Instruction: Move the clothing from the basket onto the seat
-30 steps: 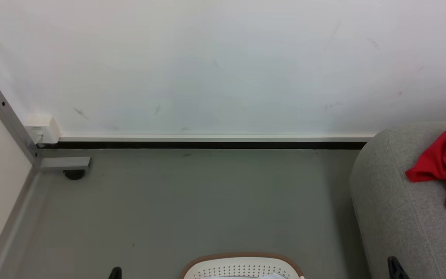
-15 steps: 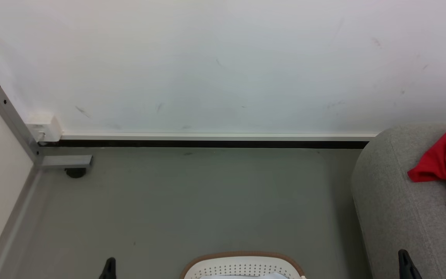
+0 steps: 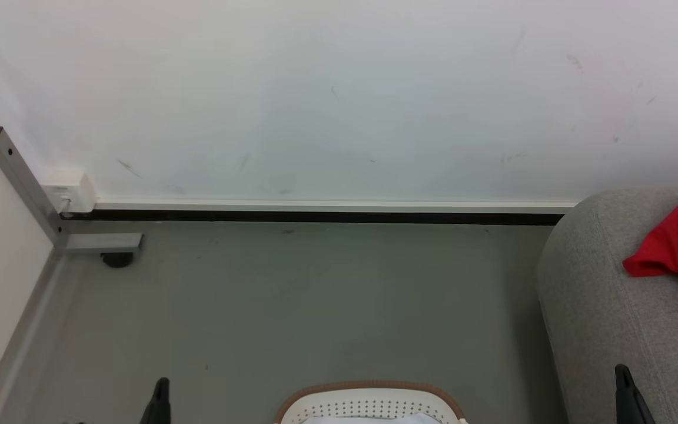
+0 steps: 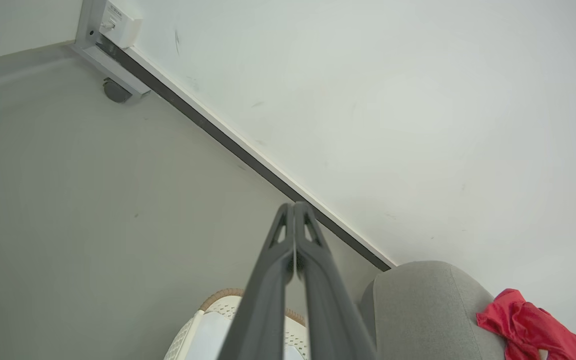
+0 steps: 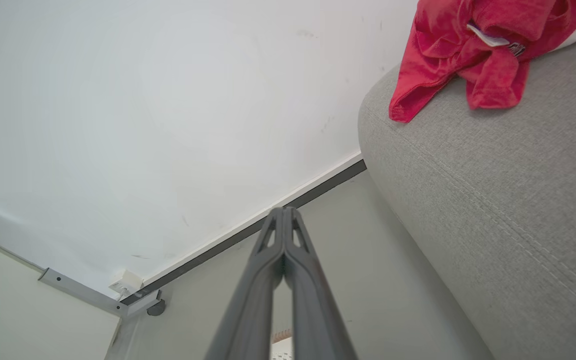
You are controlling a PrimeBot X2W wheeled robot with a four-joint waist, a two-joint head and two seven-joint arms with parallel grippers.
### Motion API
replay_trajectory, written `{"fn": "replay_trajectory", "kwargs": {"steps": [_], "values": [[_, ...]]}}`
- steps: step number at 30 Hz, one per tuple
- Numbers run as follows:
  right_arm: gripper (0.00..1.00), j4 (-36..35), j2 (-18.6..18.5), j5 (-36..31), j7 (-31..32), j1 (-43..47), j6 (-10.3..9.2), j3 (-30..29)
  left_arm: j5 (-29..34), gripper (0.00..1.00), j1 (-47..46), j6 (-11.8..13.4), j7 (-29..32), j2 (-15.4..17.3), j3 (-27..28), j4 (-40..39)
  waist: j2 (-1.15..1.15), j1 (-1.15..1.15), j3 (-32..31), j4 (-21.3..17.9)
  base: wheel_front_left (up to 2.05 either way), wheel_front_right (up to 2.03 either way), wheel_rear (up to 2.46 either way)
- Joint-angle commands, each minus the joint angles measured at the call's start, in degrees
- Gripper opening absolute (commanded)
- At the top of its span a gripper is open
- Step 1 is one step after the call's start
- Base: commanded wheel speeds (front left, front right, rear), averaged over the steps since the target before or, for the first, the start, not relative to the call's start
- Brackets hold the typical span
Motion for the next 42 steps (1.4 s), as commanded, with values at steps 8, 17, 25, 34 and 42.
{"fn": "replay_trajectory", "kwargs": {"steps": [8, 17, 25, 34, 42], "values": [[0.0, -1.08, -0.62, 7.22, 1.75, -2.21, -0.05, -0.69, -7.53, 0.0, -2.34, -0.54, 1.78, 0.24, 0.95, -0.67, 0.0, 0.0, 0.13, 0.18, 0.0, 0.0, 0.0], [0.0, -1.26, -0.69, 13.7, 3.42, -3.12, -0.05, -1.13, -13.86, 0.0, -3.41, -0.78, 3.44, 0.25, 1.55, -0.59, 0.0, 0.0, 0.28, 0.39, 0.0, 0.0, 0.0], [0.0, -1.39, -0.74, 18.92, 4.75, -3.82, -0.06, -1.5, -19.24, 0.0, -4.33, -1.0, 4.78, 0.26, 2.09, -0.51, 0.0, 0.0, 0.42, 0.56, 0.0, 0.0, 0.0], [0.0, -1.51, -0.8, 24.54, 6.12, -4.47, -0.07, -1.89, -24.6, 0.0, -5.22, -1.11, 6.18, 0.27, 2.65, -0.43, 0.0, 0.0, 0.57, 0.77, 0.0, 0.0, 0.0], [0.0, -1.64, -0.84, 28.96, 7.31, -5.26, -0.08, -2.17, -29.2, 0.0, -5.96, -1.3, 7.37, 0.27, 3.06, -0.36, 0.0, 0.0, 0.7, 0.94, 0.0, 0.0, 0.0]]}}
